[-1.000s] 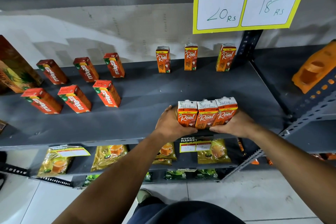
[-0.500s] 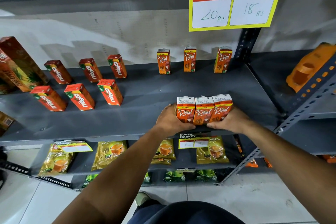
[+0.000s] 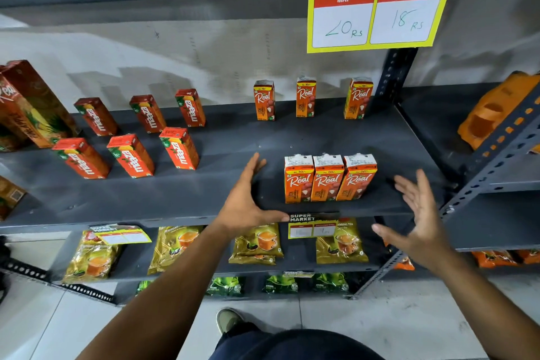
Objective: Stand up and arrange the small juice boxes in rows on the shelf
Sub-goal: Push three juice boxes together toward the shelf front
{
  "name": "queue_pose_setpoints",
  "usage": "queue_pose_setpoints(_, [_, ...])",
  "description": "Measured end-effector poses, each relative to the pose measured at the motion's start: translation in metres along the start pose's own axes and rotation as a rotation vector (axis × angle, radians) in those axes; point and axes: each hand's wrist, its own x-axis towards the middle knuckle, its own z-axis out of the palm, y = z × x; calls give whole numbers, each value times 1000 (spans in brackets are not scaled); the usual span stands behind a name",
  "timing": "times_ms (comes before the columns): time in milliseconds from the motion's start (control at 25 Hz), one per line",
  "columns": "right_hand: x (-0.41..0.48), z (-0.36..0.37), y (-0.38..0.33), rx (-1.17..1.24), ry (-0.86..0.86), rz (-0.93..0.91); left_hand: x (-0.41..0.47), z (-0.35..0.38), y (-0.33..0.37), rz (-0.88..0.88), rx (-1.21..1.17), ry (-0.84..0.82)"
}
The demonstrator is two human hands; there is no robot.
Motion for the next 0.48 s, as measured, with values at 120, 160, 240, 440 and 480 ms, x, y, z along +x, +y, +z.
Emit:
queue_pose_setpoints(120, [-1,13,-7,-5,152,-131,-18,-12,-5,73,-31,119])
queue_pose_setpoints(160, [-2,23,-11,-38,155,-191,-27,-17,-7,98,-60,184])
queue_pose_setpoints(240, [-8,53,-16,-101,37,-310,-49,-31,-14,143,-104,339])
queue_pose_setpoints(440, [-18,141,-39,-91,-310,-447,-92,-106,-39,228,-84,737])
queue_pose_setpoints(480, [-15,156,-49,-83,-348,-459,-98,-129,-44,234,-105,821])
